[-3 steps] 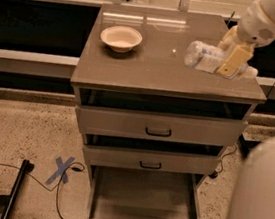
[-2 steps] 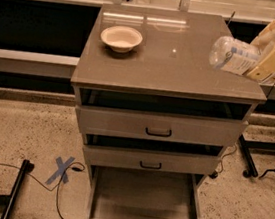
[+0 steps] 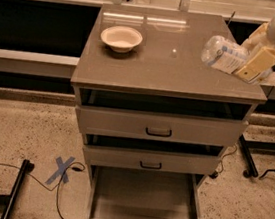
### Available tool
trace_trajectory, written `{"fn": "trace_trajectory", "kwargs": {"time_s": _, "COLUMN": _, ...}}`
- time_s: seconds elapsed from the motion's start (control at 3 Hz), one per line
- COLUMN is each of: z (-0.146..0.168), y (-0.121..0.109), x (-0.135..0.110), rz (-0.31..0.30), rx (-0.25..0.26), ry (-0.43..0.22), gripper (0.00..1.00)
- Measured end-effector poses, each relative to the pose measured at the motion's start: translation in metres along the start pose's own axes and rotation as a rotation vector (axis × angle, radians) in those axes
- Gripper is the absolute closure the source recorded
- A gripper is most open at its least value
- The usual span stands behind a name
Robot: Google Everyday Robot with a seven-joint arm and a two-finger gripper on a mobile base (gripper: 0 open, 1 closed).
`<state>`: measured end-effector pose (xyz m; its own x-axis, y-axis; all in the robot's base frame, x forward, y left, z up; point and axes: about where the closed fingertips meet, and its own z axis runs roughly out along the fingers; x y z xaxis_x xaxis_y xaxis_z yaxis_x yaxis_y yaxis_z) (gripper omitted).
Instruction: Place blue plastic bottle into bottom drawer
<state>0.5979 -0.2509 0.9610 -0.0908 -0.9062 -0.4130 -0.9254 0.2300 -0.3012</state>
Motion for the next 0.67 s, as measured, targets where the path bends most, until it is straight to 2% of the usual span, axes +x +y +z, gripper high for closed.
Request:
{"fn": "trace_trajectory", "kwargs": {"time_s": 0.33, "z": -0.002, "y": 0.002, "x": 0.007, "rz": 0.000, "rx": 0.077, "ry": -0.066, "gripper": 1.00}}
{"fn": "trace_trajectory", "kwargs": {"time_s": 0.67, "z": 0.044, "y": 0.033, "x": 0.033, "rz": 0.003, "rx": 0.092, "ry": -0.163, "gripper": 1.00}}
